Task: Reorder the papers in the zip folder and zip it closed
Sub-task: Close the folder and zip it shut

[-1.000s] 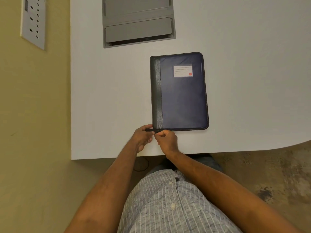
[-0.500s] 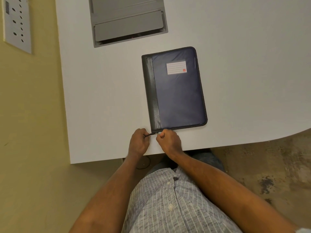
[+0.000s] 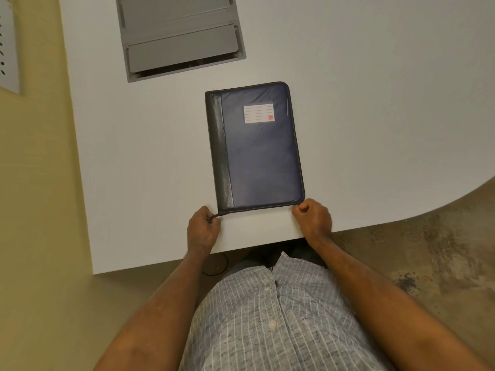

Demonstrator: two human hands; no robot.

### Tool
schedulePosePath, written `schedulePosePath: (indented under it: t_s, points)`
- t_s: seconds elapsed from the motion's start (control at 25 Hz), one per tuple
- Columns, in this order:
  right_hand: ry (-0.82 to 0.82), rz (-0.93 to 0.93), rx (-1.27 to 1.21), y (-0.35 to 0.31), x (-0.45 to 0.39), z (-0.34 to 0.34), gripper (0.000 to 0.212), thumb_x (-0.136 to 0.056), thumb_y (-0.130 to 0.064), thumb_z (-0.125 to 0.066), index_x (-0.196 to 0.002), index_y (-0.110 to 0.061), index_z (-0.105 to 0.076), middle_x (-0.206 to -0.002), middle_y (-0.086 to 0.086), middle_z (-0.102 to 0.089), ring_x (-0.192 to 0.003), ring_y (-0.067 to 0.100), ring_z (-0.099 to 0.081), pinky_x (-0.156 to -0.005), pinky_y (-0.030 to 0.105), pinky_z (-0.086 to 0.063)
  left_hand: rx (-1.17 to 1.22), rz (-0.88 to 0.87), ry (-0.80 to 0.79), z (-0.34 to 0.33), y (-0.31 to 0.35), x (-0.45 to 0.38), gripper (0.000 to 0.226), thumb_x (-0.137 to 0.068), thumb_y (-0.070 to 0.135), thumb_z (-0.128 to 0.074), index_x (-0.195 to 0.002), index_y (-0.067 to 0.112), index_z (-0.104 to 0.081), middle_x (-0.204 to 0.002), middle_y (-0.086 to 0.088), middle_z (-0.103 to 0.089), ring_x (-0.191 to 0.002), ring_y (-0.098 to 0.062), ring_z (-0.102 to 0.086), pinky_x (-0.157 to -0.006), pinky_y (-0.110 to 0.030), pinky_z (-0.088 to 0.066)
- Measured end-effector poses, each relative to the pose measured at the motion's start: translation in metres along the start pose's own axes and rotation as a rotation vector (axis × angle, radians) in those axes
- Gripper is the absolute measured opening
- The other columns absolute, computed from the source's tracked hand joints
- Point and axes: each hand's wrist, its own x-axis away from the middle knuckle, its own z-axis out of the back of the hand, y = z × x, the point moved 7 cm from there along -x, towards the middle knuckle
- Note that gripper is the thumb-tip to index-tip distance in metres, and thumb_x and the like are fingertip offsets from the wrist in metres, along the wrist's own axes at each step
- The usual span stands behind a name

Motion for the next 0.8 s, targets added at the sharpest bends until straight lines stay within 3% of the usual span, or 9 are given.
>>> schedulePosePath:
  t_s: [0.32,0.48,0.56,0.64,0.68,0.8]
  points:
    - [0.021,0.207,0.023,-0.005,-0.039,0.029,0.019,-0.101,-0.015,-0.059,-0.084,-0.021,-0.055,-0.082,-0.007,-0.057,-0.073,0.011,-0.055,-0.065,0.038,-0.054,-0.031,0.048,0.006,-0.005,0.001,-0.005,0.017,-0.086,0.010,-0.068,-0.078,0.009,-0.053,-0.076,-0.006,-0.057,-0.072,-0.027,-0.055,-0.063,-0.038,-0.043]
    - [-0.014,0.286,0.055,-0.009,-0.055,0.030,0.017,-0.102,-0.014,-0.058,-0.088,-0.021,-0.055,-0.087,-0.005,-0.056,-0.076,0.013,-0.054,-0.067,0.038,-0.056,-0.141,0.133,-0.010,-0.003,0.016,-0.009,0.014,-0.085,0.014,-0.068,-0.094,0.009,-0.059,-0.101,-0.010,-0.058,-0.098,-0.033,-0.059,-0.075,-0.041,-0.050]
    - [-0.052,0.323,0.072,-0.009,-0.061,0.028,0.012,-0.102,-0.014,-0.059,-0.093,-0.021,-0.059,-0.092,-0.005,-0.056,-0.079,0.012,-0.055,-0.071,0.038,-0.057,-0.266,0.009,0.045,-0.007,0.048,-0.012,0.049,-0.082,0.024,-0.072,-0.125,0.007,-0.056,-0.133,-0.015,-0.052,-0.122,-0.036,-0.050,-0.096,-0.048,-0.047]
    - [-0.100,0.350,0.076,-0.008,-0.067,0.026,0.009,-0.102,-0.014,-0.059,-0.098,-0.021,-0.063,-0.096,-0.005,-0.058,-0.082,0.010,-0.055,-0.074,0.035,-0.056,-0.337,-0.146,0.069,-0.024,0.093,-0.022,0.086,-0.081,0.049,-0.072,-0.151,0.014,-0.037,-0.159,-0.015,-0.031,-0.144,-0.038,-0.031,-0.112,-0.056,-0.034]
    - [-0.118,0.361,0.073,-0.008,-0.069,0.026,0.009,-0.102,-0.014,-0.059,-0.100,-0.020,-0.065,-0.097,-0.005,-0.058,-0.083,0.010,-0.055,-0.074,0.034,-0.056,-0.353,-0.144,0.035,-0.039,0.111,-0.032,0.100,-0.081,0.064,-0.068,-0.158,0.019,-0.024,-0.166,-0.012,-0.018,-0.151,-0.038,-0.019,-0.116,-0.060,-0.026]
    - [-0.140,0.382,0.072,-0.008,-0.074,0.028,0.010,-0.102,-0.013,-0.058,-0.096,-0.018,-0.064,-0.096,-0.005,-0.057,-0.082,0.009,-0.056,-0.072,0.033,-0.056,-0.342,0.081,-0.062,-0.080,0.136,-0.066,0.136,-0.061,0.095,-0.056,-0.162,0.028,0.005,-0.170,-0.007,0.011,-0.156,-0.041,0.006,-0.117,-0.071,-0.007]
